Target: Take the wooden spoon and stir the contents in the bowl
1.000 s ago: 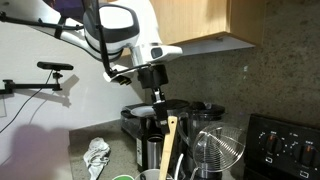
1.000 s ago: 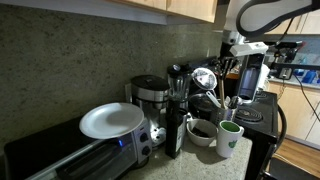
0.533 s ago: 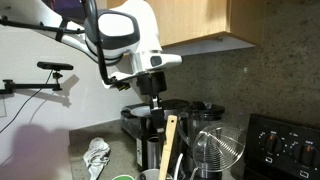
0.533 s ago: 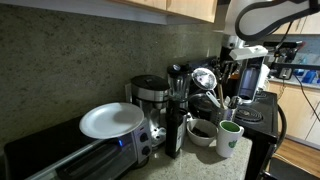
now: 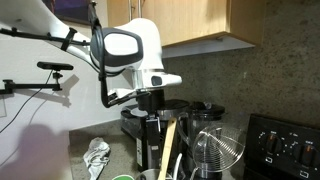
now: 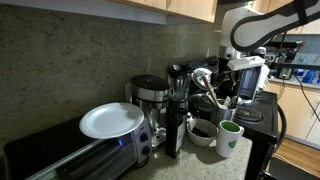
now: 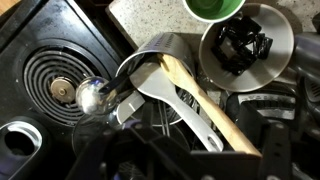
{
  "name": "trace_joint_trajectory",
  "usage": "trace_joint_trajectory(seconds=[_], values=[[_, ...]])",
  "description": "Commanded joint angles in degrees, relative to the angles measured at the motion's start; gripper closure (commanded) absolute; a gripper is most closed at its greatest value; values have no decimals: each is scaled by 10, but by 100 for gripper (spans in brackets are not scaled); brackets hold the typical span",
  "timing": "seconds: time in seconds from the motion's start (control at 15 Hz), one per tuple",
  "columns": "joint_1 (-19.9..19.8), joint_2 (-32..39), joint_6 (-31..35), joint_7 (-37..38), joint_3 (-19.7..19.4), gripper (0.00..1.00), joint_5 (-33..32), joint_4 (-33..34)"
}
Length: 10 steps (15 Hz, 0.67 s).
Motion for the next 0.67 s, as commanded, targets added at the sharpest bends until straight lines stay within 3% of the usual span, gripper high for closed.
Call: trace_joint_trajectory(seconds=[0.0,0.6], values=[[-1,-4,8,11,-1,0,4,-1],[10,-28,-36,-18,6,0,13,42]])
